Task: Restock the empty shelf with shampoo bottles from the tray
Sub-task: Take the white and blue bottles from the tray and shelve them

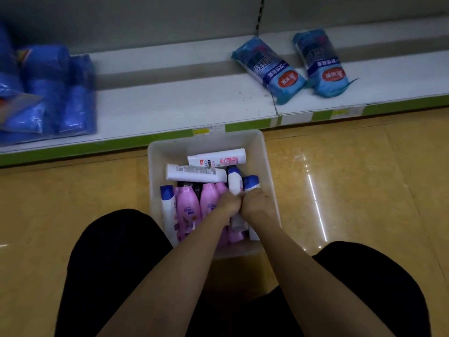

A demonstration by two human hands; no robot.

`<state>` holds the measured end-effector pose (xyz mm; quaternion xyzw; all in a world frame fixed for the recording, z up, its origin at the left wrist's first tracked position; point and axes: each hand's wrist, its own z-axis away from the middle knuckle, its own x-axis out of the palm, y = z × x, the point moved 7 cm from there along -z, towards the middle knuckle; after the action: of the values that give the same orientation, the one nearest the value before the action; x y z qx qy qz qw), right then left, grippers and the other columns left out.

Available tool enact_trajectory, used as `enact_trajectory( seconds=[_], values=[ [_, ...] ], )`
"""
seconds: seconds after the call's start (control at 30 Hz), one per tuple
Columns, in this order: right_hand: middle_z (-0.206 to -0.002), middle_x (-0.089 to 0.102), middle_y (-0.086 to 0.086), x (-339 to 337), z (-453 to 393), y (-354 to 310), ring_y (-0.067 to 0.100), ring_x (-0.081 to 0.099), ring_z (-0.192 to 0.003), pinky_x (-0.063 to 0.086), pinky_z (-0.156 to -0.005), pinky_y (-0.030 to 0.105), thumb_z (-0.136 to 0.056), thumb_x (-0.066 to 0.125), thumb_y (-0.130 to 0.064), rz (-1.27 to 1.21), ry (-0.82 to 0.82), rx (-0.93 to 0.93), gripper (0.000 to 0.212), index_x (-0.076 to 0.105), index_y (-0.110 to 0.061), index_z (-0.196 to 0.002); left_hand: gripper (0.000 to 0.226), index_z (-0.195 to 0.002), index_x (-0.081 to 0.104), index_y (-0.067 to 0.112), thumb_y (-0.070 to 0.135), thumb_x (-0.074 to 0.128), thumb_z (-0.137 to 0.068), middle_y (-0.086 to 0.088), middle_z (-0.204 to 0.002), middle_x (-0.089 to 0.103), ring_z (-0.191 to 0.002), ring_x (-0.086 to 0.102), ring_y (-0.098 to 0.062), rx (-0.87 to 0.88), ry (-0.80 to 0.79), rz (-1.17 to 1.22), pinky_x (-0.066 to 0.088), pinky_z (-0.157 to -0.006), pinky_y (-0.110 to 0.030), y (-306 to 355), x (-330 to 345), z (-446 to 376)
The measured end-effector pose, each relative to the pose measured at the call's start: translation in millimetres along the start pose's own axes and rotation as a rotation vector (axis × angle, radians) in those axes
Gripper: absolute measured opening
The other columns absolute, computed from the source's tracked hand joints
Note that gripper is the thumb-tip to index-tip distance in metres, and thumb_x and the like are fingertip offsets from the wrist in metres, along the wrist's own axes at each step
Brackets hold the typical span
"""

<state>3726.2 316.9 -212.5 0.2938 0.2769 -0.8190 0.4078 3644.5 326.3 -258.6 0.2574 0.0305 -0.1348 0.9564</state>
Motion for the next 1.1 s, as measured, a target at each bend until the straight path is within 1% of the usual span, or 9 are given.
enact_trajectory(
  seconds=[0.17,0.37,0.43,0.57,0.73,0.8,0.97,1.03,1.1],
  values=[
    [-0.14,0.037,0.021,4,-12,2,0.035,0.039,-0.13,0.036,-0.104,0.039,-0.094,0.046,-0.019,-0.236,-0.093,0.085,0.054,0.025,0.002,-0.139,0.043,-0.129,0.046,0.004,0.024,0.054,-0.092,-0.014,-0.119,0.061,-0.111,0.059,-0.029,0.007,-0.008,-0.037,0.05,-0.092,-0.033,-7,-7,1],
    [-0.127,0.054,0.023,20,1,6,0.035,0.055,-0.115,0.048,-0.091,0.039,-0.083,0.064,-0.031,-0.587,-0.141,0.152,0.066,0.039,0.006,-0.132,0.076,-0.142,0.017,0.004,0.029,0.06,-0.085,-0.015,-0.124,0.052,-0.113,0.057,-0.031,-0.058,0.038,-0.044,0.05,-0.094,-0.041,-5,-37,32],
    [-0.119,0.055,0.018,11,23,-4,0.033,0.057,-0.107,0.049,-0.081,0.038,-0.086,0.062,-0.027,-0.726,-0.17,0.156,0.059,0.038,0.005,-0.129,0.075,-0.138,0.02,0.004,0.027,0.063,-0.081,-0.014,-0.114,0.055,-0.106,0.06,-0.03,-0.083,0.062,0.005,0.052,-0.091,-0.043,-1,-51,51],
    [-0.113,0.055,0.01,-26,80,-28,0.028,0.058,-0.102,0.052,-0.087,0.046,-0.089,0.059,-0.026,-0.834,-0.243,0.11,0.049,0.036,-0.007,-0.129,0.056,-0.125,0.035,0.006,0.021,0.064,-0.08,-0.013,-0.102,0.058,-0.088,0.062,-0.026,-0.091,0.096,0.137,0.054,-0.08,-0.038,15,-70,113],
    [-0.098,0.063,0.008,-94,167,-51,0.021,0.06,-0.086,0.051,-0.072,0.032,-0.087,0.06,-0.008,-0.951,-0.339,0.027,0.021,0.056,-0.012,-0.106,0.054,-0.123,0.052,0.014,0.054,0.051,-0.086,-0.017,-0.112,0.064,-0.104,0.062,-0.033,-0.149,-0.007,0.367,0.049,-0.097,-0.046,37,-80,218],
    [-0.092,0.062,0.008,-122,205,-59,0.021,0.061,-0.083,0.052,-0.08,0.038,-0.08,0.062,0.003,-0.971,-0.402,0.036,0.026,0.054,-0.018,-0.092,0.05,-0.118,0.053,0.013,0.053,0.04,-0.092,-0.015,-0.099,0.064,-0.092,0.062,-0.029,-0.172,0.028,0.409,0.052,-0.086,-0.039,50,-89,264],
    [-0.105,0.064,0.021,-191,298,-81,0.036,0.063,-0.099,0.054,-0.088,0.049,-0.063,0.062,0.008,-0.962,-0.486,-0.013,0.05,0.055,-0.007,-0.11,0.027,-0.095,0.053,0.015,0.038,0.039,-0.095,-0.007,-0.068,0.056,-0.046,0.056,-0.011,-0.149,-0.014,0.407,0.046,-0.047,-0.016,93,-106,377],
    [-0.098,0.065,0.017,-224,327,-88,0.034,0.063,-0.093,0.055,-0.083,0.046,-0.064,0.06,0.011,-0.962,-0.485,-0.039,0.049,0.056,-0.007,-0.109,0.017,-0.085,0.05,0.015,0.027,0.042,-0.096,-0.003,-0.055,0.056,-0.036,0.051,-0.009,-0.109,-0.039,0.447,0.037,-0.034,-0.011,115,-114,418],
    [-0.093,0.062,0.011,-256,349,-93,0.029,0.061,-0.085,0.054,-0.071,0.037,-0.068,0.058,0.014,-0.997,-0.461,-0.023,0.053,0.048,-0.007,-0.116,0.012,-0.083,0.053,0.013,0.015,0.047,-0.093,0.0,-0.05,0.061,-0.041,0.053,-0.012,-0.061,-0.068,0.443,0.04,-0.035,-0.015,140,-123,451]
  ],
)
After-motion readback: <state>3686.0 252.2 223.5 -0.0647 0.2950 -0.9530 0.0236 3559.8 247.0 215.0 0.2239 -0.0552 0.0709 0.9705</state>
